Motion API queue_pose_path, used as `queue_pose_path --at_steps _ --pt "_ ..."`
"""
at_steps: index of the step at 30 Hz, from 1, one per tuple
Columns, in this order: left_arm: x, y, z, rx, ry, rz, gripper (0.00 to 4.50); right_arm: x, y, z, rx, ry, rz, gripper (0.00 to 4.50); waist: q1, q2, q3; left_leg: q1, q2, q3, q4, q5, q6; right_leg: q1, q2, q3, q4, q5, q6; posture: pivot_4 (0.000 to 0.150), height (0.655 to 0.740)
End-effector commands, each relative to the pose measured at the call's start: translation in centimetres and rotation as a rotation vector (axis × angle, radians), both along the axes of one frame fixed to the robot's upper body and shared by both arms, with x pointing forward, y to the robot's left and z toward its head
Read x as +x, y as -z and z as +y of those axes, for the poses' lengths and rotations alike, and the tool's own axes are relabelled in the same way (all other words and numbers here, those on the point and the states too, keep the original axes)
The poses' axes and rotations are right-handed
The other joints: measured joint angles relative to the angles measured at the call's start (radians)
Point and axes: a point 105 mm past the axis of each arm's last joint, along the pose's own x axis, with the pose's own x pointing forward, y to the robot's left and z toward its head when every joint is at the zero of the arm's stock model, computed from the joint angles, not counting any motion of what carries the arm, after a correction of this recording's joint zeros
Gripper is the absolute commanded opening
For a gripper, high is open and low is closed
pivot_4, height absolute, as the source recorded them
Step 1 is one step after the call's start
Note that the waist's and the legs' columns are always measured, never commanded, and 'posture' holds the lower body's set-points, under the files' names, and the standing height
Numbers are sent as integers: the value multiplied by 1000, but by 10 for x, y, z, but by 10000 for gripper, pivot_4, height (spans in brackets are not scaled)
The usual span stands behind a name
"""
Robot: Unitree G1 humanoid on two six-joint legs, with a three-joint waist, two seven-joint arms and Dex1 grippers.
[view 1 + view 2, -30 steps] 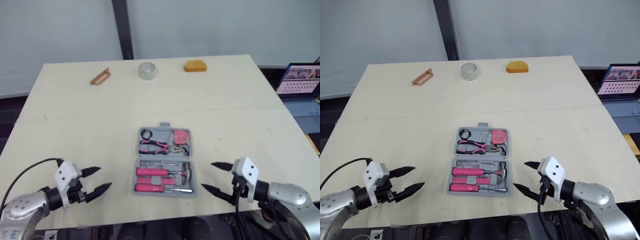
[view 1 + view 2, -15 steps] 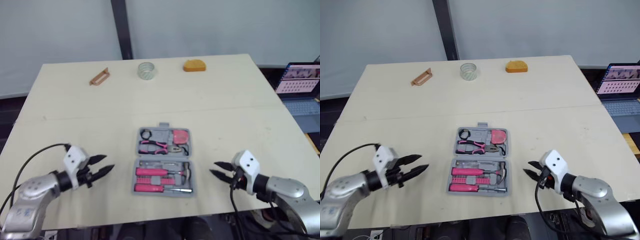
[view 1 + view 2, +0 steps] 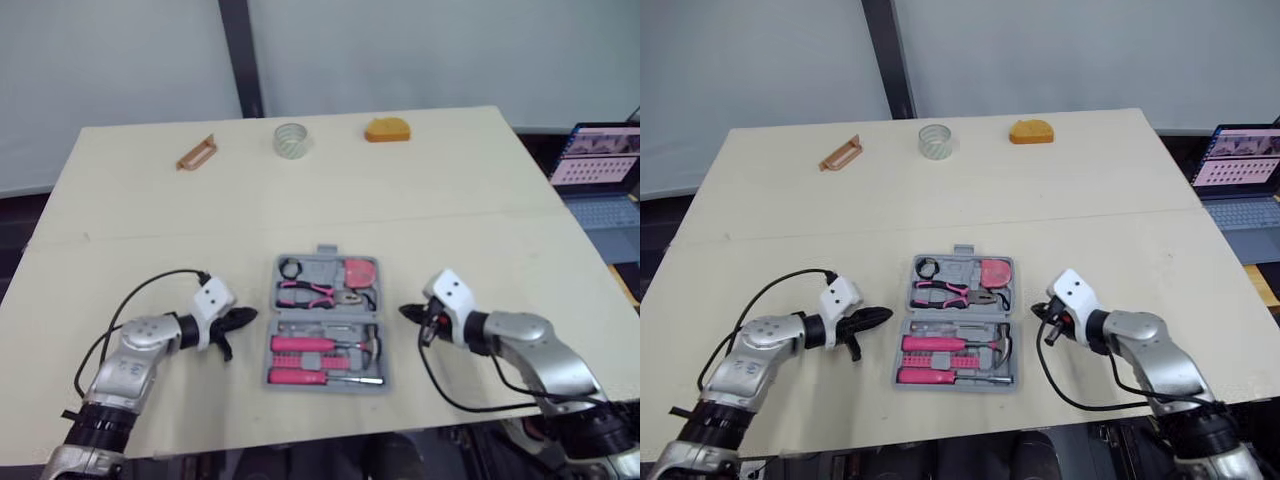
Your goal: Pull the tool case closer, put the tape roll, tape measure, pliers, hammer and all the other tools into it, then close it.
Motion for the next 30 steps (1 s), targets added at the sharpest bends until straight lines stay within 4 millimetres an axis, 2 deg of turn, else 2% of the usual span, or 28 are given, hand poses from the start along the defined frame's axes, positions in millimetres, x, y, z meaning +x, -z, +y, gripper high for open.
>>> queue_pose_path --at_steps 1,7,14,30 --pt "3 1 -13 11 40 -14 1385 3 1 7 -11 -20 5 0 1 0 0 0 0 0 0 0 0 0 0 0 0 0 0 1500 7400" --pt "9 3 -24 9 59 -22 1385 6 3 19 0 -47 -4 0 0 0 0 0 0 0 0 0 0 0 0 0 1 0 0 1500 7400" --pt "4 8 -28 16 84 -1 1385 4 3 31 18 -82 -3 0 2 0 0 0 0 0 1 0 0 0 0 0 1 0 0 1500 7400" --pt "-16 16 -30 14 86 34 1385 -1 6 35 15 -127 5 0 -2 0 0 0 0 0 0 0 0 0 0 0 1 0 0 1500 7400"
